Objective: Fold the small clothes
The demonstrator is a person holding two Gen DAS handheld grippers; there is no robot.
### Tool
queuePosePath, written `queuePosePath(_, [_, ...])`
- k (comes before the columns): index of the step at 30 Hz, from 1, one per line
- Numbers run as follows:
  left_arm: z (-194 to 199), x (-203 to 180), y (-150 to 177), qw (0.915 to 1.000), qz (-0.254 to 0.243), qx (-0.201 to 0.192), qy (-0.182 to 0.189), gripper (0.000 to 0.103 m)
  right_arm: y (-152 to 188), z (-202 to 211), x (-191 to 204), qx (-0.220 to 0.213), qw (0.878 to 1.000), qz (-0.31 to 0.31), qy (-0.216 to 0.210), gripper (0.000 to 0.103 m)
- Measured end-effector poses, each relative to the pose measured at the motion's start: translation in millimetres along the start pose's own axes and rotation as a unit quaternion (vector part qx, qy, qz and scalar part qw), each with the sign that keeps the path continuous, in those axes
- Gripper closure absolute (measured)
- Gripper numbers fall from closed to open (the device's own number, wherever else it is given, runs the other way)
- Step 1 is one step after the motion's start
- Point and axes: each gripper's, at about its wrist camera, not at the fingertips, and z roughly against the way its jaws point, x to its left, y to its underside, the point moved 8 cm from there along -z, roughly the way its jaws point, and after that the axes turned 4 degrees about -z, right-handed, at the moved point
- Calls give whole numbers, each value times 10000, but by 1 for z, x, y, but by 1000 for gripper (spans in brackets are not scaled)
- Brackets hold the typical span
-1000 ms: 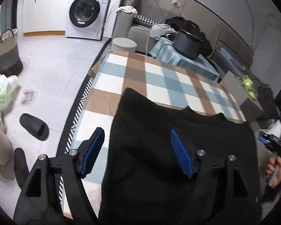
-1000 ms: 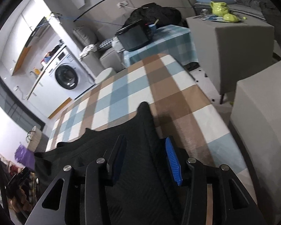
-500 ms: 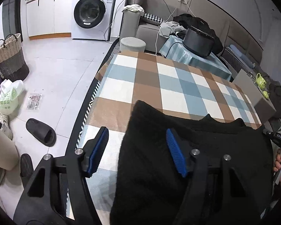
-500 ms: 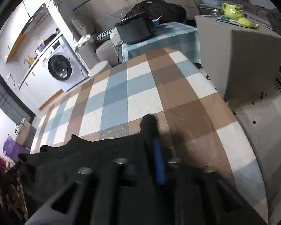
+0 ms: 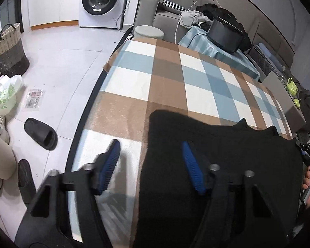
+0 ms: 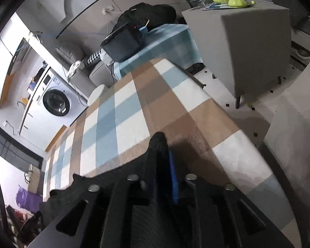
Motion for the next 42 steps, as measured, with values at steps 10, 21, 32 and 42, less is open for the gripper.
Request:
queuePosePath(10, [21, 16, -19, 9969, 112, -688, -369, 101, 11, 15, 9, -61, 9994, 325, -29, 62])
queuePosePath(21, [48, 16, 14, 9985, 246, -362, -343, 61, 50, 56, 61, 37, 9856, 1665, -283, 46])
queuePosePath(32, [136, -37, 87, 9983, -78, -570, 71, 27, 110, 108, 38, 155, 9779, 2077, -192, 29])
queuePosePath(42, [146, -34, 155, 9990, -127, -315, -275, 26, 151, 133, -39, 334, 9864, 1608, 90, 29])
